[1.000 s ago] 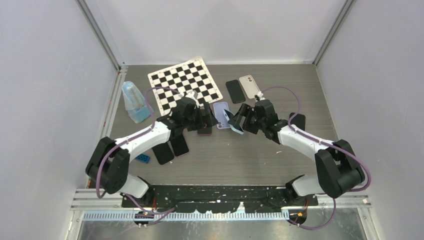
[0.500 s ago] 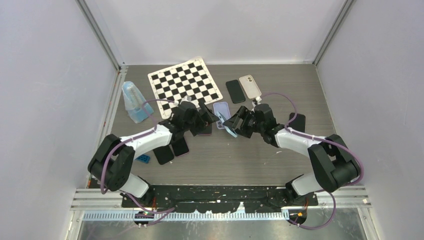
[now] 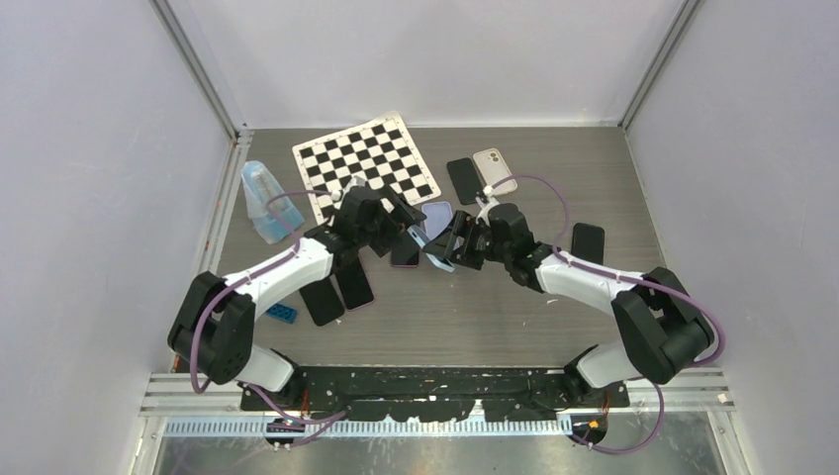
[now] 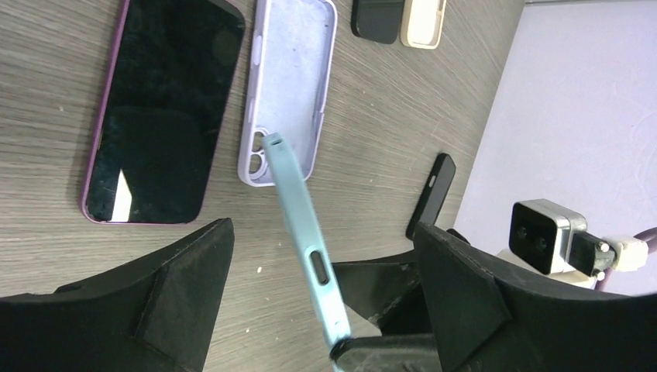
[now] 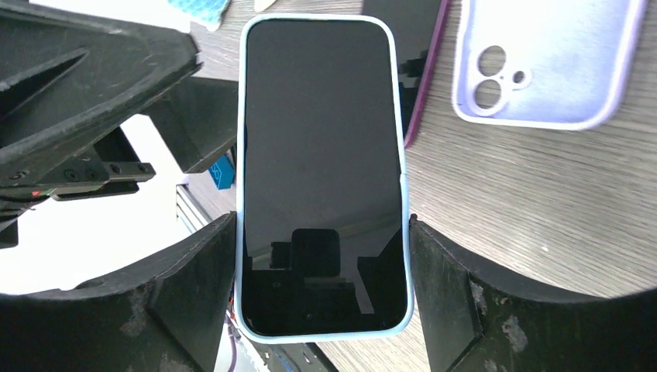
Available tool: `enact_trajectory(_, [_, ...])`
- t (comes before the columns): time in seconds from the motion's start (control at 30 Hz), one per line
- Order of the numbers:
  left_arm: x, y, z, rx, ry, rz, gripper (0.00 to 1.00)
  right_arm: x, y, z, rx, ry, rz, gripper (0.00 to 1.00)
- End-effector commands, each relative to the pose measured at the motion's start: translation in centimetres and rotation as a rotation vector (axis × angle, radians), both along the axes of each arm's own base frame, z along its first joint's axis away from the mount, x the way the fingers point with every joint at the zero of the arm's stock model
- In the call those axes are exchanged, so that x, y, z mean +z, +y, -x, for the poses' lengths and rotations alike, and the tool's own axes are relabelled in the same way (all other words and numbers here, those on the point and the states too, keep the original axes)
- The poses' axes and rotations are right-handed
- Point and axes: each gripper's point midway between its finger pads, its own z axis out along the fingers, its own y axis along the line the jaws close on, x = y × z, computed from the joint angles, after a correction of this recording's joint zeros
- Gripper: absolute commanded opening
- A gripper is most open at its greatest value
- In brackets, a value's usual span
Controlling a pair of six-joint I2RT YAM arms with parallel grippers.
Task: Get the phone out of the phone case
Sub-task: Adjust the phone.
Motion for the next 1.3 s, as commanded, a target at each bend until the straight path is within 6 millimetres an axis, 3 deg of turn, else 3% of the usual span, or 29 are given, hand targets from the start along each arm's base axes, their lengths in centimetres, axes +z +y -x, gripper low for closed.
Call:
enact_trajectory(0.0, [1.8,-0.9,-0.3,-0.027,0.019,0.028,0.86,7.5,2.4,-1.0,0.064,-0.228,-0.1,0.4])
enact_trajectory(0.23, [1.4,-1.3,-0.2,-0.049,0.042,0.039,0.53,8.2,2.9,-1.3,0.074,-0.288,-0.049,0.4])
enact_trajectory(0.47, [0.2,-1.6,0.1,-0.071,0.075,0.037,0.38,9.2,3.5,-1.7,0.081,-0.353,-0.021,0.4])
enact_trajectory(0.57, [0.3,-1.8,0.0,-0.079,0.067,0.046,0.17,9.2,3.6,-1.7,0.086,-0.362,-0.01,0.41])
enact_trajectory(0.63, [0.5,-1.7,-0.2,-0.079,0.055,0.046,0.01,8.3,3.4,-1.9,0.079,-0.332,0.026,0.54])
enact_trajectory(0.67, [0.6,-1.5,-0.3,-0.076,0.042,0.045,0.0,7.9,3.1,-2.2,0.058,-0.318,0.052,0.71])
enact_trajectory(0.73, [1.2,-0.9,-0.7,-0.061,-0.011,0.041,0.0,6.5,2.4,-2.3,0.044,-0.272,0.109,0.89])
enact_trajectory(0.8, [2.1,-0.3,-1.4,-0.051,-0.075,0.047,0.0,5.9,1.8,-2.1,0.041,-0.246,0.122,0.98])
enact_trajectory(1.07, [6.8,0.1,-2.6,-0.156,-0.262,0.113,0.0,9.0,-0.2,-0.8,0.019,-0.277,-0.002,1.0])
enact_trajectory(1.27, [12.9,-0.2,-1.9,-0.275,-0.484,0.204,0.0,10.6,-0.5,-0.4,0.007,-0.27,-0.093,0.96])
